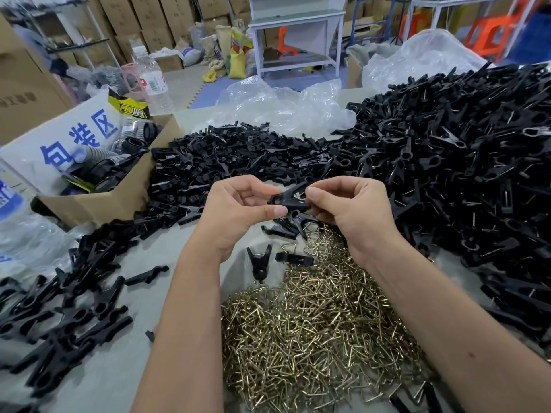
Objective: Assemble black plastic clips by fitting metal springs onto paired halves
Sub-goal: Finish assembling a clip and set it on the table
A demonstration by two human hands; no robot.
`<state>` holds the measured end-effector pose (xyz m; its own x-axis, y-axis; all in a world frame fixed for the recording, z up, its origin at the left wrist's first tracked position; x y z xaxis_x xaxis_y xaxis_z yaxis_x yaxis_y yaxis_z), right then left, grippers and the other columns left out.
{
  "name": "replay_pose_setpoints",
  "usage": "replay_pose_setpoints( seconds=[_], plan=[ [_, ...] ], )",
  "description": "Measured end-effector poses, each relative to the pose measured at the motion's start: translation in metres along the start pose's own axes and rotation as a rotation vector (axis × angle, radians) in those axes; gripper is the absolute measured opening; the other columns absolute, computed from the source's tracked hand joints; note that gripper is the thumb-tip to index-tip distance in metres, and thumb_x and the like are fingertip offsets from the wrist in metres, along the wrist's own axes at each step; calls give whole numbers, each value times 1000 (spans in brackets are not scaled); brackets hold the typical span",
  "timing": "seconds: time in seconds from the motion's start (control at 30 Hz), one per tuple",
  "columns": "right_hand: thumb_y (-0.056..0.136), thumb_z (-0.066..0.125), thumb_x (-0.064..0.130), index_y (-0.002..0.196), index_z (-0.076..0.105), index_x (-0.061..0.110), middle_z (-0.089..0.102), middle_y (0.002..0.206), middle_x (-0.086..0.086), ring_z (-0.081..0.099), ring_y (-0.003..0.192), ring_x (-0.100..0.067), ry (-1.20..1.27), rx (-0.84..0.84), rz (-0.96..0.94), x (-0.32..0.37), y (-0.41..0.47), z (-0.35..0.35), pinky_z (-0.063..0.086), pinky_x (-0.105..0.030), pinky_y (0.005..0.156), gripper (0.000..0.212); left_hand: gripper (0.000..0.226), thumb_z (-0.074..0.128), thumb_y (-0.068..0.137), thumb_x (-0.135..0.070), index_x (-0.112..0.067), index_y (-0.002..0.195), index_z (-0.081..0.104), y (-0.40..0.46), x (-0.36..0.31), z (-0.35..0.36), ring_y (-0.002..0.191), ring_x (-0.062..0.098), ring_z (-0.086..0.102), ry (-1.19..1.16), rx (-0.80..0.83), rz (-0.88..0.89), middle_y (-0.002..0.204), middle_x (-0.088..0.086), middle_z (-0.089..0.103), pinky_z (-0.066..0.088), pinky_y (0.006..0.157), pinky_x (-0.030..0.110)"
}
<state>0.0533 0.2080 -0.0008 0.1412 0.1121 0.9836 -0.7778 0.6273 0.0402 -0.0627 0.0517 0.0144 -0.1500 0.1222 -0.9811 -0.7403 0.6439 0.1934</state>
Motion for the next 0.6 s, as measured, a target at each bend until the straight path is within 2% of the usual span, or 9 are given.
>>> replay_pose_setpoints(
  seconds=[0.13,0.3,0.43,0.6],
  plan=[
    [85,82,2,81,79,7,76,75,-9,67,64,-15,3,-26,13,-1,2,-4,52,-18,57,6,32,89,57,-3,-8,86,75,0,0,1,83,19,73,23,-10,-7,93,12,79,55,66,19],
    [84,82,3,79,79,8,75,71,-5,66,59,-10,-17,-39,15,-3,1,-3,50,-16,54,8,32,89,58,-3,-6,87,75,-1,-2,3,81,19,73,21,-6,-8,94,15,79,54,63,18],
    [82,84,5,77,79,9,76,72,-7,65,56,-8,-28,-88,5,-3,1,-7,49,-15,52,8,33,89,57,-3,-6,86,74,0,-2,6,78,17,72,39,-5,-20,89,10,78,54,63,18],
    [84,82,3,74,78,9,76,73,-10,61,56,-12,22,-40,69,-7,2,-3,48,-19,51,13,29,92,54,-9,-18,78,77,0,-1,5,82,24,72,89,-7,-21,89,10,79,61,76,30]
  ],
)
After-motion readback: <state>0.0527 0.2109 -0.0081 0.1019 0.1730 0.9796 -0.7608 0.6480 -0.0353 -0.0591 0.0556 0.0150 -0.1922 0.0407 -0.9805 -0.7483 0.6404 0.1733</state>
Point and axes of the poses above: each hand's wrist, its own y-axis towards the middle knuckle, its own z-axis out of the palm, x = y × z, the point moved 9 cm from there along y, towards the middle knuckle
